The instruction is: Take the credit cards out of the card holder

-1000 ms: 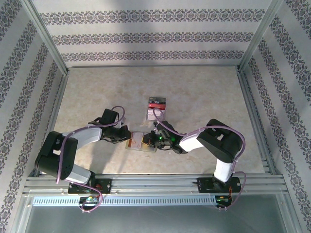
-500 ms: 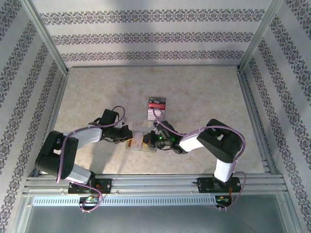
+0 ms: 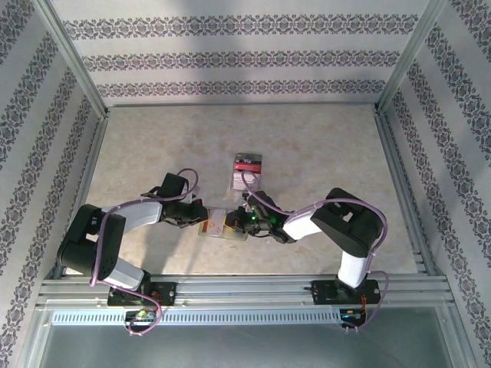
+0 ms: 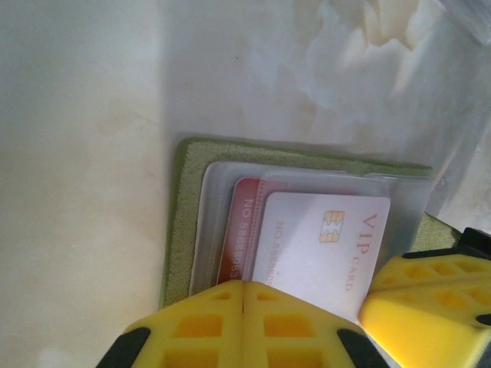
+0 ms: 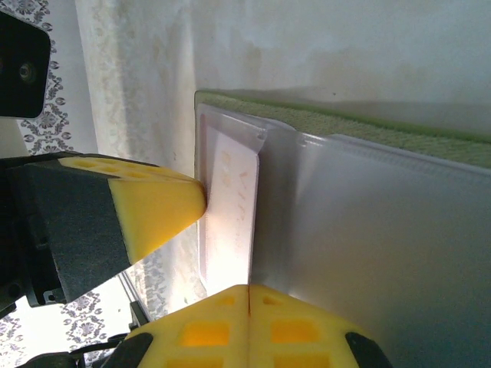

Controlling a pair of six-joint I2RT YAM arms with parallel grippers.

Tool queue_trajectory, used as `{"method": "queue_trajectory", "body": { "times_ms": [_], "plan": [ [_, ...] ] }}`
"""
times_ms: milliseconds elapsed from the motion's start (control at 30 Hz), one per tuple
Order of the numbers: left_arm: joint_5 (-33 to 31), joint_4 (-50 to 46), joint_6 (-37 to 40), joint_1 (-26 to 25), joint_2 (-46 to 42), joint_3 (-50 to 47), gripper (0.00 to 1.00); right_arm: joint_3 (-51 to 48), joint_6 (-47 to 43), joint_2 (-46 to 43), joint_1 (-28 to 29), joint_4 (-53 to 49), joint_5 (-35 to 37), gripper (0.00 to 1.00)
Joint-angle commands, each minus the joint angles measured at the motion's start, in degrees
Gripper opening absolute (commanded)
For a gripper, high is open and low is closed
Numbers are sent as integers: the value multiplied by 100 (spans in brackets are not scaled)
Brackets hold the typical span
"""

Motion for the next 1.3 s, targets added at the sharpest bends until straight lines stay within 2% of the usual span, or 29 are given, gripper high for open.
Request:
{"method": "queue_trajectory", "body": {
  "times_ms": [0,400,567,667,933,1267],
  "plan": [
    [-361,-314,201,32,229,-43,0,-121,-92,-102,-44,127,-12,0],
    [-606,-511,307,34,244,-46,0,-236,-59,-155,-91,154,-80,2],
    [-556,-502,307,32,202,-47,0,-161,-49,-120,-91,152,-126,22],
    [-511,-485,284,32,123,-47,0,-109,20,-44,-91,123,-118,26],
    [-510,-503,296,32,122,-27,0,142,180,239,-67,147,-148,26],
    [-563,-535,315,33,176,23,0,-37,197,69,-87,173,-30,13]
  ]
}}
